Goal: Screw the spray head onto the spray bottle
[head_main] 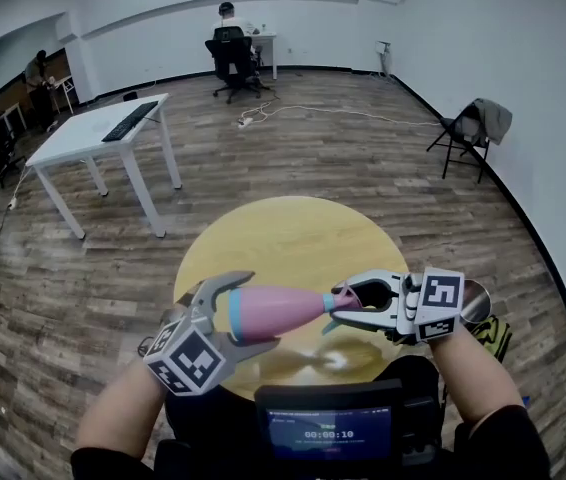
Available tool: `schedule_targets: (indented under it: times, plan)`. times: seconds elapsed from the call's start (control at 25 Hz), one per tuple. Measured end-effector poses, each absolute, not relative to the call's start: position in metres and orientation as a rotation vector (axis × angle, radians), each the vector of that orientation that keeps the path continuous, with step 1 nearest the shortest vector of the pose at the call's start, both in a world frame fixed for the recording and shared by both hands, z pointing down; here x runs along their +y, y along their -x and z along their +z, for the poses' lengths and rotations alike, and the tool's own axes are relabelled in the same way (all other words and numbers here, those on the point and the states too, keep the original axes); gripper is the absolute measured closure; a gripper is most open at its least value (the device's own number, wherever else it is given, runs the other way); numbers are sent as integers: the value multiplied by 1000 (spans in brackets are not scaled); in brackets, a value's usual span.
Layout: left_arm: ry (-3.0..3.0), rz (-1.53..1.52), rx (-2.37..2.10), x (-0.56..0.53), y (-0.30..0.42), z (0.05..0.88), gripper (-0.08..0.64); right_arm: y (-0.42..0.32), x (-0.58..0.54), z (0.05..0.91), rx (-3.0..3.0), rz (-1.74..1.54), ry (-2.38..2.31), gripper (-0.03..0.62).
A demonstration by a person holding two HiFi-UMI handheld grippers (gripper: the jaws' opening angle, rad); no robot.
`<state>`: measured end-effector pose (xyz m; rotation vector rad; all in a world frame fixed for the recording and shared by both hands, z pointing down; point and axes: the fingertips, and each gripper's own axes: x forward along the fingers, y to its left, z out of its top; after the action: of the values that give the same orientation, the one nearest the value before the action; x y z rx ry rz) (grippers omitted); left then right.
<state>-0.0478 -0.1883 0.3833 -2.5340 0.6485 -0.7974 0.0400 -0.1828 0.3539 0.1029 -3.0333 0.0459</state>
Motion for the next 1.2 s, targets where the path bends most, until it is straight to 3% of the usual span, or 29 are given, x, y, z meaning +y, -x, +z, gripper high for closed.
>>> schedule_targets:
  times: [0.32,0.64,1.0,1.2]
  plan:
    - [2309,-746,746,-194,49,360,61,-37,-195,338,-3092,197,-191,440]
    - [2217,-685,732,-191,45,350,61,-41,-191,336,-3127,569,30,448]
    - [2597,-778,612,-193,46,387,64,-33,-174,329,-3085,-57,-137,459]
    - [2679,-800,556,-188,39,389,66,-35,-179,343,-3058,13,-153,465]
